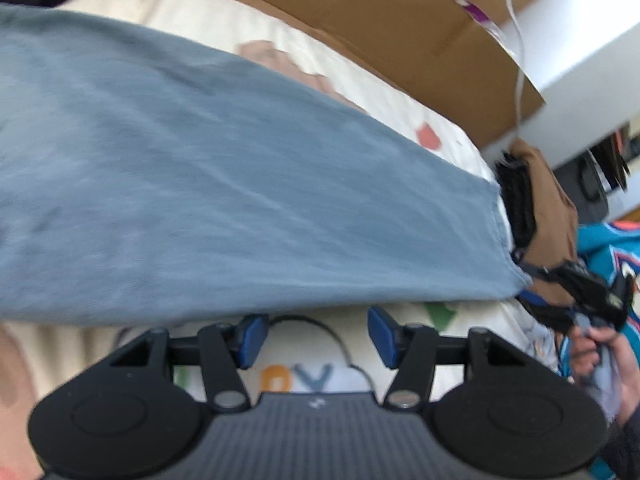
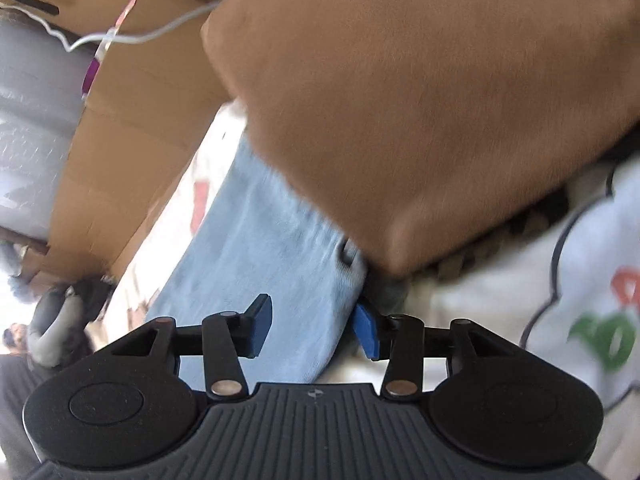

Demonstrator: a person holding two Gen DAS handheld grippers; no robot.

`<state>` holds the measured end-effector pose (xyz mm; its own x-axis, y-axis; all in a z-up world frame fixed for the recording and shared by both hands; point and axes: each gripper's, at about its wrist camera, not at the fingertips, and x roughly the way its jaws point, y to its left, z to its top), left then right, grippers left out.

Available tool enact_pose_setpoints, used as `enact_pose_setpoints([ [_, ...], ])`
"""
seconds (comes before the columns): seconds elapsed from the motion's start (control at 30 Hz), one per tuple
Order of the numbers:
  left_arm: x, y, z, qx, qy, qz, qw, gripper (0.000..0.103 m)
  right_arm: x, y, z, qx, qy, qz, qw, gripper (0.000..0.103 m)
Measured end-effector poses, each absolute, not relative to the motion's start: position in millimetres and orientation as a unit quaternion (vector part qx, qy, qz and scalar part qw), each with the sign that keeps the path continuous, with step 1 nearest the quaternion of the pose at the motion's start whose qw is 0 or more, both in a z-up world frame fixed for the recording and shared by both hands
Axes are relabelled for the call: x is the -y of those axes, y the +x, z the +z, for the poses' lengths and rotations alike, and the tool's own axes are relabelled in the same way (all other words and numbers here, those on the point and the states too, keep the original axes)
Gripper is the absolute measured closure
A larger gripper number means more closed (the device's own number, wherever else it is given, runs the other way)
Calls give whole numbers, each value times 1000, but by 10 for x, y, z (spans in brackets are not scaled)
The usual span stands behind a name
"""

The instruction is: Fold clothes

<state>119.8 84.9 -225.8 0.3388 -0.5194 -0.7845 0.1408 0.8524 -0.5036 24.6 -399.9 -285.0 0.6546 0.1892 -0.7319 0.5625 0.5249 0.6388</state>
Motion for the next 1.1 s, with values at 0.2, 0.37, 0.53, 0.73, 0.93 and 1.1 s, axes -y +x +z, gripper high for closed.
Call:
enact_pose_setpoints([
  [0.2, -1022, 1173, -2227, -520, -188, -196, 810, 45, 3602, 280, -2711, -431, 458, -60, 775, 51],
  [0.37, -1089, 1270, -2188, -506, -223, -203, 808, 45, 3127, 458, -2717, -465, 419, 15, 780, 51],
  [0.53, -1142, 1460, -2263, -494, -285, -192, 799, 45, 2590, 555, -2683, -493, 356, 104, 787, 51],
  [0.73, -1073, 1603, -2252, -482, -278, -201, 806, 45, 2078, 702, -2610, -492, 261, 154, 816, 49],
  [0.93, -1021, 1555, -2318, -492, -250, -209, 808, 45, 2025, 744, -2651, -489, 227, 148, 829, 46],
  [1.1, -970, 1488, -2322, -491, -213, -218, 816, 44, 1972, 852, -2634, -464, 221, 148, 845, 46],
])
